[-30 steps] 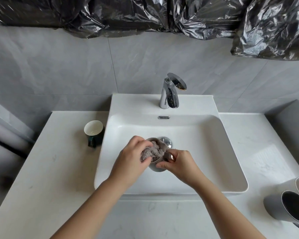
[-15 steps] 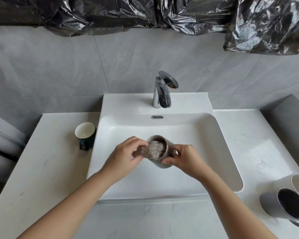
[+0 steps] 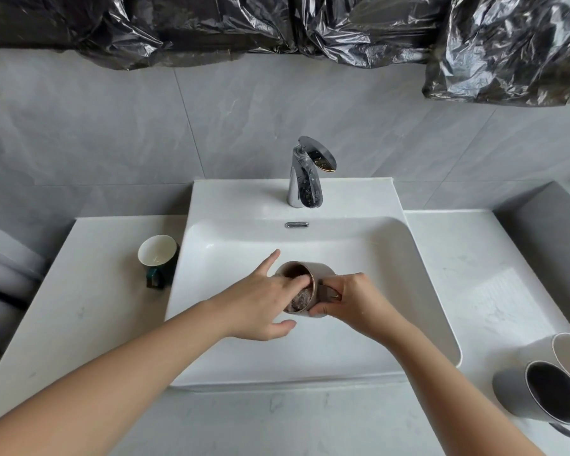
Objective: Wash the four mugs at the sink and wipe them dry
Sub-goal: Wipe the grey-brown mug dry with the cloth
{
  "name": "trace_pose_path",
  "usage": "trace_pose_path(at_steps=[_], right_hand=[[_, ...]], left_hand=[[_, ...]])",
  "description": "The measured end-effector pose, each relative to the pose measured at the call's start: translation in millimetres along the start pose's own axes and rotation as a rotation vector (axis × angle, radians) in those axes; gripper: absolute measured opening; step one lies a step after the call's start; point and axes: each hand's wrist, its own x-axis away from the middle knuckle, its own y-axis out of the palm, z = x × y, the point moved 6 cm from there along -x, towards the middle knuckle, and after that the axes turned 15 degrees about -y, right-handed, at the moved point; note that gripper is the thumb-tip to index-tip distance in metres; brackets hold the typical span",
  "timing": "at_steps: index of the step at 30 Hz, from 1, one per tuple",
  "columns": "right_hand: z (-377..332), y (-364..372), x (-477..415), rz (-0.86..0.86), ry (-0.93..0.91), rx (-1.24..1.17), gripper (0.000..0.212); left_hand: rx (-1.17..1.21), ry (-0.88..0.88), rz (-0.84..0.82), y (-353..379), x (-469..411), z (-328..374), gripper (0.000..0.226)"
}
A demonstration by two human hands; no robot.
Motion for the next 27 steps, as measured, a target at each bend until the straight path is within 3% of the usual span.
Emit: trace_pose_path(at_steps=[4,7,12,15,17,19,22,27], right_hand=[[-4.7,0.2,-3.4,-0.01,-0.084,0.141,0.039],[0.0,-1.4,-3.8,0.027,-0.069,0.1,0.036],[-0.9,-2.0,-4.6,0.026,-0.102,0.096,0.042],[-4.1,-7.2,-8.7,0.021,-0.152,0.169,0.048],[-4.9,-7.7,-10.9,0.001,-0.184,0.246,0.04],[-5.2,-6.2,-12.6,-0.006,-0.208,0.287,0.029],[-6.9,-1.2,-13.8,-0.031,-0.284,0.336,0.021],[-2.8,7.1,-14.2,-0.044,-0.354,0.392,0.025]], left_hand=[[-0.17,0.018,-0.051,15.9,-8.6,7.5,0.049],[-0.321,0.046,0.117,15.1,-14.3,4.7,0.048],[-0.228,0.118,0.247,8.6,-17.0,3.2,0.05],[-0.253,0.083,0.179,13.6,-16.5,-2.1,0.064],[-0.243,0.022,0.047,15.9,-16.9,3.1,0.066],[-0.118,-0.117,-0.13,16.6,-19.1,6.5,0.061],[0.307,-0.318,-0.354,21.4,-18.4,8.4,0.045],[1.0,-0.487,-0.472,35.6,-11.1,4.5,0.035]])
